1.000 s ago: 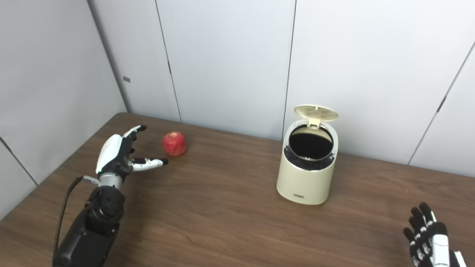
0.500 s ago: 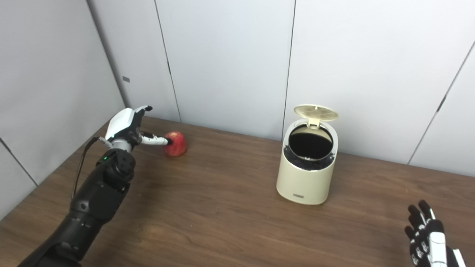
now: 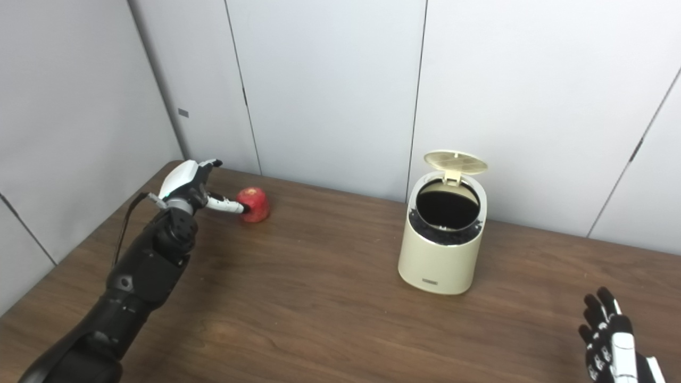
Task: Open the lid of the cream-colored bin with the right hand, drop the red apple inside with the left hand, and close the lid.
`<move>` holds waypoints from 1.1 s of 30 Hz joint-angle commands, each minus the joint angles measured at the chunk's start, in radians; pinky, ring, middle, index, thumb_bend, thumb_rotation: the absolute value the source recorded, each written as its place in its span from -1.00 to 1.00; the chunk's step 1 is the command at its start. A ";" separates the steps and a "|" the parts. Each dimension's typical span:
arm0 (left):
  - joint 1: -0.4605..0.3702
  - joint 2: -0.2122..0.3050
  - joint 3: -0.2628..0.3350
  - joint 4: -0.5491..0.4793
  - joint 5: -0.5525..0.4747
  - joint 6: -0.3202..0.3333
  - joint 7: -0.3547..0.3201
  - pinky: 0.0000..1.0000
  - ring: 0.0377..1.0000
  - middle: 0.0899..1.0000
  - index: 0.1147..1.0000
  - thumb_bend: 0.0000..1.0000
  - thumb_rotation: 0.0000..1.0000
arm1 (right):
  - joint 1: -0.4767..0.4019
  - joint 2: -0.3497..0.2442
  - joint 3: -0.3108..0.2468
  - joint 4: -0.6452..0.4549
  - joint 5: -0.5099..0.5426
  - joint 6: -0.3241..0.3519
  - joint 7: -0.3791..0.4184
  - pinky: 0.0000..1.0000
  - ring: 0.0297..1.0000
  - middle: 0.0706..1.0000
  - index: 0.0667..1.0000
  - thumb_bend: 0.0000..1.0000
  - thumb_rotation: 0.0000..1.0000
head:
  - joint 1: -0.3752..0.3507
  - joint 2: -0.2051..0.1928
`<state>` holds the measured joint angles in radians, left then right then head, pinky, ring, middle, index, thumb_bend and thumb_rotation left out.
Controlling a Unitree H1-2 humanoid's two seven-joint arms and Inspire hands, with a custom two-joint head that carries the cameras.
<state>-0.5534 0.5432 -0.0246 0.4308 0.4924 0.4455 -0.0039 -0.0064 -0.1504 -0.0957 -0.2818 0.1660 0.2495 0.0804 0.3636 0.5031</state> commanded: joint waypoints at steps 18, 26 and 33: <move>-0.087 0.036 -0.057 -0.006 -0.021 0.015 -0.115 0.28 0.45 0.76 0.76 0.90 -0.74 | -0.026 0.006 -0.006 -0.051 -0.008 0.003 -0.020 1.00 0.98 0.93 1.00 -0.20 1.00 | -0.014 0.003; -0.098 0.039 -0.086 0.009 -0.008 0.020 -0.143 0.30 0.51 0.72 0.71 0.85 -0.80 | -0.024 0.008 -0.005 -0.054 -0.012 0.003 -0.025 0.96 0.96 0.90 0.99 -0.21 1.00 | -0.022 0.005; -0.113 0.029 -0.088 0.048 -0.023 0.004 -0.134 0.35 0.57 0.72 0.68 0.81 -0.86 | -0.021 0.014 0.000 -0.056 -0.027 0.005 -0.027 0.96 0.95 0.89 0.98 -0.21 1.00 | -0.033 0.006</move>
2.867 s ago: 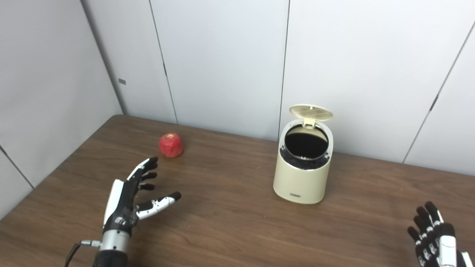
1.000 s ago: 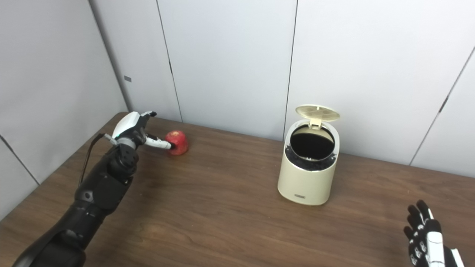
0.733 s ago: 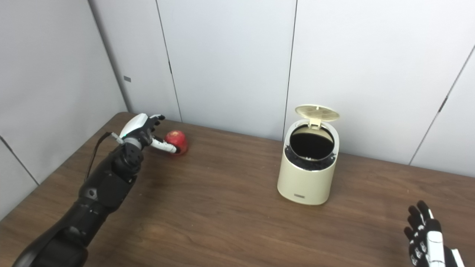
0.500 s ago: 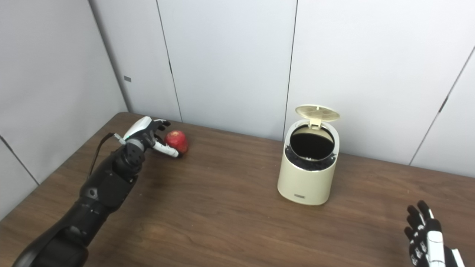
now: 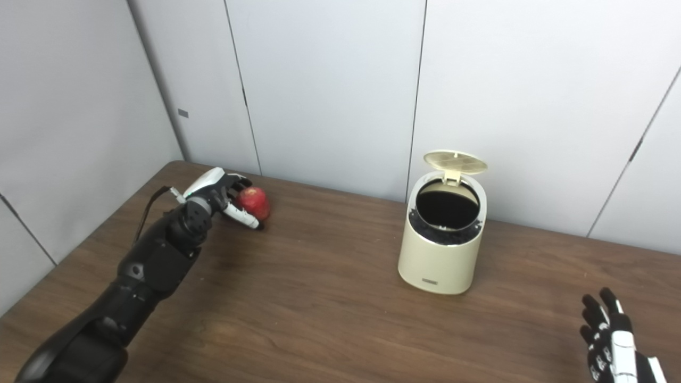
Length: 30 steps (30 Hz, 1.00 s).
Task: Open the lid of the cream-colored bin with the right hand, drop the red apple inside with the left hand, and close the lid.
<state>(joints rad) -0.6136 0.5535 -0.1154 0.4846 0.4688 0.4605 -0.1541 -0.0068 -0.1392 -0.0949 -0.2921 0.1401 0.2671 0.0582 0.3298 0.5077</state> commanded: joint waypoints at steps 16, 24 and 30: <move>-0.062 -0.004 0.024 0.036 -0.050 -0.084 0.052 0.19 0.29 0.38 0.42 0.61 -1.00 | -0.017 0.004 -0.008 -0.016 0.000 -0.037 -0.001 0.91 0.93 0.85 0.95 -0.18 1.00 | -0.013 -0.003; -0.054 -0.023 0.040 0.072 -0.089 -0.175 0.089 -0.12 -0.20 -0.07 0.04 0.04 -1.00 | -0.021 -0.003 -0.011 0.006 0.001 -0.057 0.008 0.83 0.87 0.81 0.93 -0.20 1.00 | -0.019 -0.007; -0.068 -0.034 0.009 0.095 -0.071 -0.155 0.090 -0.16 -0.22 -0.12 -0.12 0.00 -1.00 | -0.016 -0.006 -0.014 0.010 -0.009 -0.069 0.006 0.75 0.81 0.76 0.89 -0.15 1.00 | -0.023 -0.006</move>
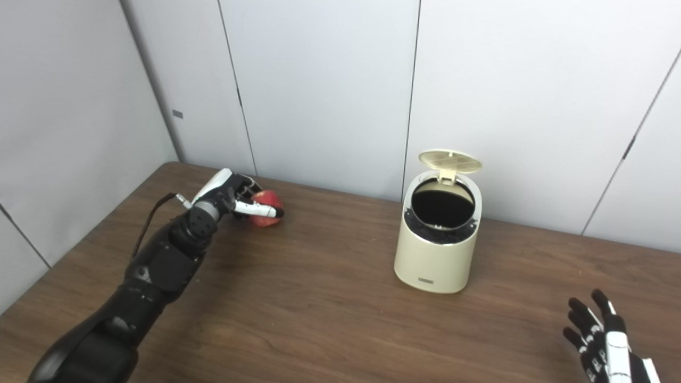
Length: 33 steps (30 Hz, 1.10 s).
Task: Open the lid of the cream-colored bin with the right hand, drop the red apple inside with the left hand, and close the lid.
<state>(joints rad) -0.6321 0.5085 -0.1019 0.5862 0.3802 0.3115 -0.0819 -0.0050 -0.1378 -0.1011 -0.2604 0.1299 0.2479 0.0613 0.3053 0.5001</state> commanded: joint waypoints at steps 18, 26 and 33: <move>0.079 -0.062 0.142 -0.283 -0.054 -0.089 0.174 -0.05 -0.06 -0.07 -0.23 0.00 -1.00 | -0.038 0.003 -0.011 0.033 0.019 -0.104 0.007 0.81 0.84 0.78 0.87 -0.21 1.00 | -0.077 -0.008; 0.196 -0.203 0.190 -0.540 -0.071 -0.086 0.236 -0.17 -0.13 -0.13 -0.20 -0.04 -1.00 | -0.044 0.010 -0.001 0.082 -0.019 -0.161 -0.006 0.80 0.84 0.78 0.82 -0.12 1.00 | -0.158 -0.004; 0.236 -0.272 0.173 -0.687 -0.044 -0.086 0.236 -0.25 -0.14 -0.14 -0.20 -0.04 -1.00 | -0.037 0.025 0.000 0.099 -0.043 -0.197 -0.017 0.88 0.89 0.82 0.81 -0.02 1.00 | -0.205 -0.003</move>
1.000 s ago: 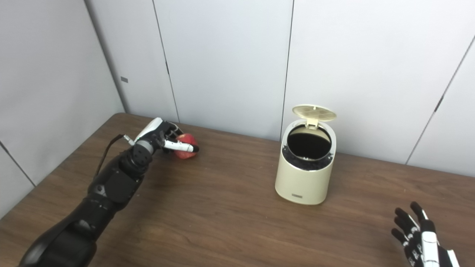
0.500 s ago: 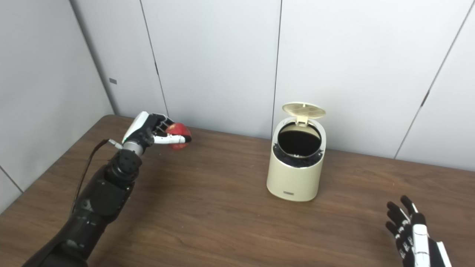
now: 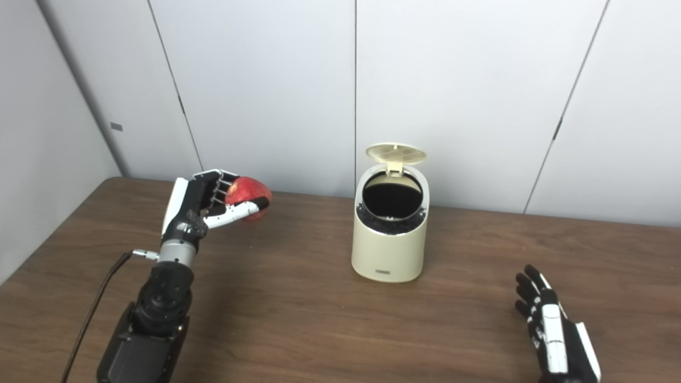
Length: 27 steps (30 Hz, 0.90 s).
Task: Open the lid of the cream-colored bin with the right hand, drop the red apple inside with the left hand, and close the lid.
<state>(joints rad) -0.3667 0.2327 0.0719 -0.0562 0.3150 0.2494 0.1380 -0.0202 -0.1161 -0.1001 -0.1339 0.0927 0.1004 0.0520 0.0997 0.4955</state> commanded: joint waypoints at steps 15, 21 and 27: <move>-0.054 -0.064 -0.104 -0.114 0.093 -0.136 0.025 -0.31 -0.14 -0.09 -0.18 -0.05 -1.00 | -0.038 0.021 0.032 -0.040 -0.096 -0.078 -0.039 0.85 0.87 0.82 0.81 0.19 1.00 | -0.098 0.023; -0.077 -0.087 -0.141 -0.081 0.156 -0.182 0.046 -0.34 -0.16 -0.10 -0.15 -0.05 -1.00 | -0.042 0.029 0.033 -0.040 -0.101 -0.073 -0.050 0.91 0.88 0.82 0.81 0.25 1.00 | -0.110 0.023; -0.103 -0.141 -0.160 -0.028 0.189 -0.227 0.095 -0.35 -0.17 -0.10 -0.14 -0.05 -1.00 | -0.047 0.028 0.047 -0.034 -0.124 -0.088 -0.052 0.87 0.85 0.80 0.79 0.19 1.00 | -0.113 0.024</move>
<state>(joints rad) -0.4178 0.1074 -0.0859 -0.0815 0.4968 0.0582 0.2022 -0.0351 -0.0865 -0.0572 -0.1390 -0.0225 0.0665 0.0049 -0.0123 0.5185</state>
